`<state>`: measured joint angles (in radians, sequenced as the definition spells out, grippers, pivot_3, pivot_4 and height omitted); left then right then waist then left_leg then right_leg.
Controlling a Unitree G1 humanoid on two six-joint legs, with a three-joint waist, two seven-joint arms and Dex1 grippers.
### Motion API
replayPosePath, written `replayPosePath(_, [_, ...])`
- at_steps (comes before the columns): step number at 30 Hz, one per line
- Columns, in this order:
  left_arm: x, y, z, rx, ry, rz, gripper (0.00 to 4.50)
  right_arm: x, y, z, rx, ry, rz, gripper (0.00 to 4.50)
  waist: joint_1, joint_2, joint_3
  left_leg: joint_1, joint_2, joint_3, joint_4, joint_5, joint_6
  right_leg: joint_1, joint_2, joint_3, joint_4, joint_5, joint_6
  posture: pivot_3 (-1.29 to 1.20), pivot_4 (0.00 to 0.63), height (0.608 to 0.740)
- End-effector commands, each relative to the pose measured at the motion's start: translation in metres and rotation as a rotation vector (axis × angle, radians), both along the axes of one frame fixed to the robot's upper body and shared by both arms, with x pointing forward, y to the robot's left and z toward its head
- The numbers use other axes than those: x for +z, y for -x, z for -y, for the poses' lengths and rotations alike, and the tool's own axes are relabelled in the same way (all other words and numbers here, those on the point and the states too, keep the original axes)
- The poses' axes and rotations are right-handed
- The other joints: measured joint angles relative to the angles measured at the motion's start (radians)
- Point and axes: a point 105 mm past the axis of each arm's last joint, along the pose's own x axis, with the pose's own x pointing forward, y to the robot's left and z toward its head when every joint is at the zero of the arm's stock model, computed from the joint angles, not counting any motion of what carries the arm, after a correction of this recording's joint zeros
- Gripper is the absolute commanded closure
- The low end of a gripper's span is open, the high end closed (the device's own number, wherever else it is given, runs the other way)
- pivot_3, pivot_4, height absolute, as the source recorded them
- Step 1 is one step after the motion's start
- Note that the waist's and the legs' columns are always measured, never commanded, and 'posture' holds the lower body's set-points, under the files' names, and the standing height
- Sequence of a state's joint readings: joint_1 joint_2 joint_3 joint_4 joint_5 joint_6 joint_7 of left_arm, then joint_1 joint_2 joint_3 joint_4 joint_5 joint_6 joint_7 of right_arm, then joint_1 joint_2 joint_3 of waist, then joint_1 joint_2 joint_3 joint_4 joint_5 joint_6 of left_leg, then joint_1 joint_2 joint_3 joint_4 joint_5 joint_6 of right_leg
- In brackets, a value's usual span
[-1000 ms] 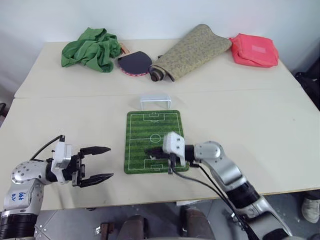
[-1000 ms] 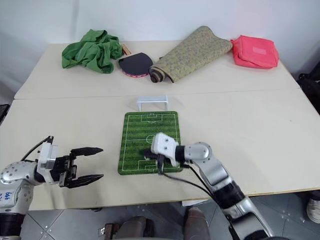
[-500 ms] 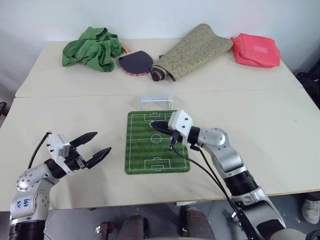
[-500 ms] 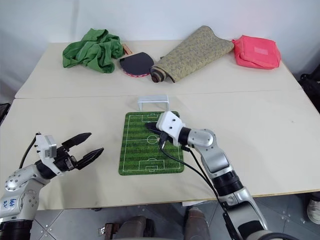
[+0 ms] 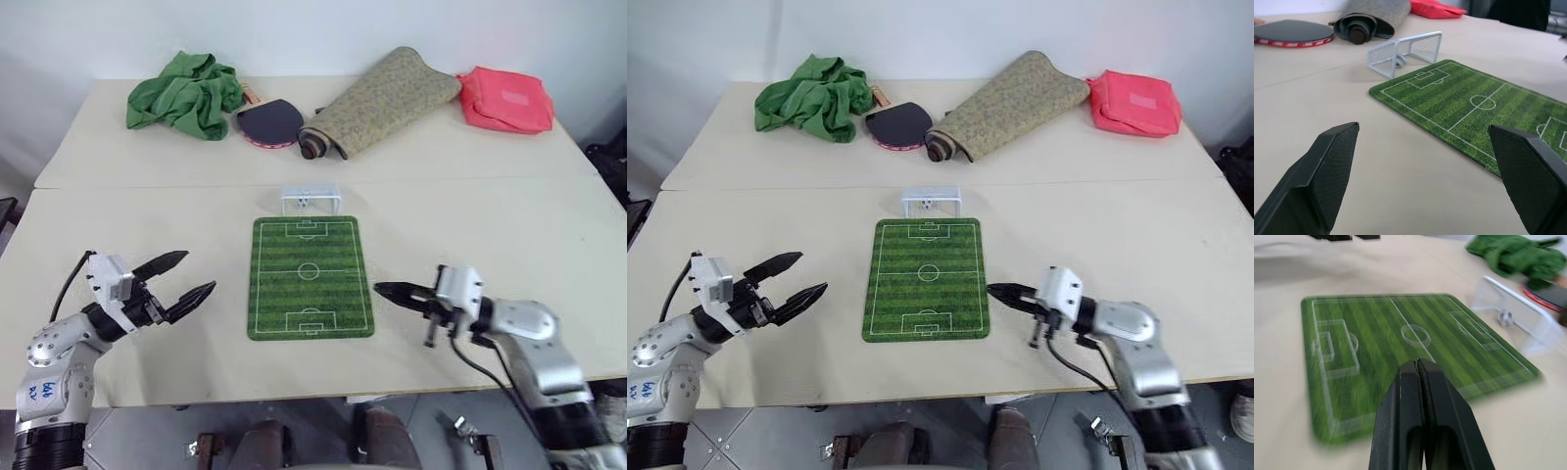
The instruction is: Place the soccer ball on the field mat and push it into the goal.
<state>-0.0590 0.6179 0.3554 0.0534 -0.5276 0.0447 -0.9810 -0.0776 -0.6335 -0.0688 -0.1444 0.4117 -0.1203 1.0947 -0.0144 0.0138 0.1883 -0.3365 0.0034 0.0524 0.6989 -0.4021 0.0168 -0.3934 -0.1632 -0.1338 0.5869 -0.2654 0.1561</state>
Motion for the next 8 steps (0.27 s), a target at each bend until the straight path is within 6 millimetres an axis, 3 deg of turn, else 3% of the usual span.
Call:
replayPosePath(1, [0.002,-0.002,-0.006,0.031,-0.107,0.054,0.0,0.018,0.013,0.034,-0.098,-0.013,0.024,4.28,0.004,0.0,0.0,0.0,0.001,0.0,0.0,0.0,0.0,0.0,0.0,0.0,0.0,0.0,0.0,0.0,0.15,0.74])
replayPosePath(4, [0.0,-0.001,-0.006,0.036,-0.141,0.063,0.0,0.017,0.024,0.063,-0.197,-0.007,-0.013,3.54,0.014,0.0,0.0,0.001,0.0,0.001,0.0,0.0,0.0,0.0,0.0,0.001,0.0,0.0,0.0,0.0,0.15,0.74])
replayPosePath(8, [-0.002,0.0,-0.009,0.052,-0.181,0.103,0.0,0.017,0.026,0.077,-0.255,0.009,0.008,2.25,0.014,0.0,0.0,0.001,0.001,0.002,0.0,0.0,0.0,0.0,0.0,0.002,0.001,0.0,0.0,0.0,0.15,0.74])
